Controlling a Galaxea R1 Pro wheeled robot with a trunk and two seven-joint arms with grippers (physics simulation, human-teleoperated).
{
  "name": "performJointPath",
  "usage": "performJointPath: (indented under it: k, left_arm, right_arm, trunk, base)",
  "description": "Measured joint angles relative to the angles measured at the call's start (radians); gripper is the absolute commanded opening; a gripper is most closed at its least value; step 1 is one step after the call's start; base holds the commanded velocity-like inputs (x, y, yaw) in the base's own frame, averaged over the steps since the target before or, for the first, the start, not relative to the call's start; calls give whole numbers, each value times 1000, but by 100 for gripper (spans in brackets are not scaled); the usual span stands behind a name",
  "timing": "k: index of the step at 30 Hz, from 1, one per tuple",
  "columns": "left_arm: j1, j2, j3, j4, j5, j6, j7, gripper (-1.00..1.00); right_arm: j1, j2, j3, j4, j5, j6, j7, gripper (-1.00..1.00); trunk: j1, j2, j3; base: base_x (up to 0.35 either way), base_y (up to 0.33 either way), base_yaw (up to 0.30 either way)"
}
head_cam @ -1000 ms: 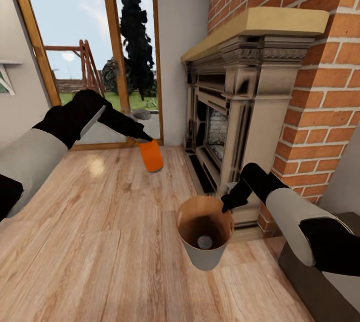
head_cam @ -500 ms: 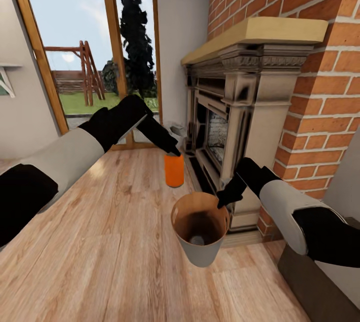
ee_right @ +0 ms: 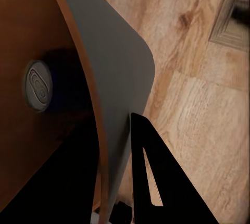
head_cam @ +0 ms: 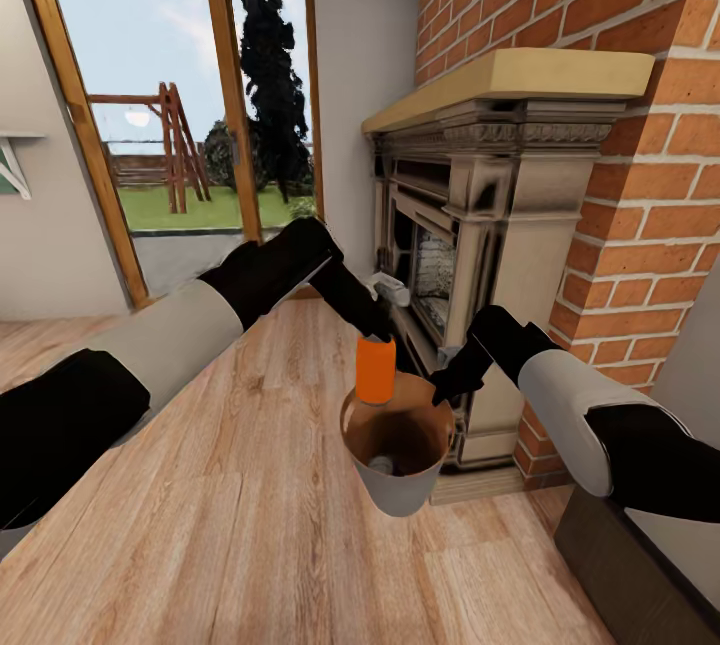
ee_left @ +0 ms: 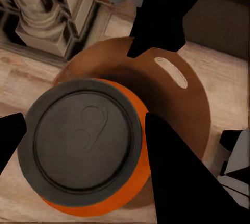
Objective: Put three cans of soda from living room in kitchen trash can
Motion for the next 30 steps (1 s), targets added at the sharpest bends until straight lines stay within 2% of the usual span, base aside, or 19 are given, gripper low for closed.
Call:
performJointPath:
  k: [5, 9, 11, 13, 14, 16, 18, 23, 30]
  left_arm:
    - [84, -5, 0, 0, 0, 0, 101, -100]
    - [139, -8, 1, 0, 3, -10, 144, -100]
    - [151, -9, 1, -1, 5, -18, 152, -100]
    - [158, -12, 2, -1, 5, -24, 157, -100]
    - [160, -13, 2, -2, 6, -26, 158, -100]
    - [162, -15, 2, -2, 5, -34, 159, -100]
    - [163, -17, 2, -1, 5, -57, 160, -100]
    - [176, -17, 2, 8, 4, -115, 162, -100]
    - [224, -13, 1, 14, 2, -148, 223, -100]
  right_arm:
    - [-5, 7, -43, 0, -15, 7, 0, -100]
    - [-7, 21, -45, 0, -4, 2, -1, -100]
    - [-11, 30, -44, 0, 1, 0, -2, -100]
    - [-20, 55, -41, 13, 4, -3, -2, -100]
    - [-27, 69, -49, 24, 0, 2, -1, -100]
    - [-35, 80, -81, 34, -21, 8, -1, -100]
    - [-43, 91, -105, 49, -23, 10, -6, -100]
    - [-55, 111, -111, 65, 8, -2, -39, -100]
    - [-60, 117, -137, 71, -11, 6, -47, -100]
  trunk:
    - [0, 0, 0]
    - [0, 0, 0]
    - [0, 0, 0]
    - [0, 0, 0]
    - [0, 0, 0]
    - [0, 0, 0]
    - [0, 0, 0]
    - [0, 0, 0]
    - [0, 0, 0]
  base:
    - [0, 0, 0]
    - [0, 0, 0]
    - [0, 0, 0]
    - [0, 0, 0]
    - [0, 0, 0]
    - [0, 0, 0]
    - [0, 0, 0]
    - [0, 0, 0]
    - [0, 0, 0]
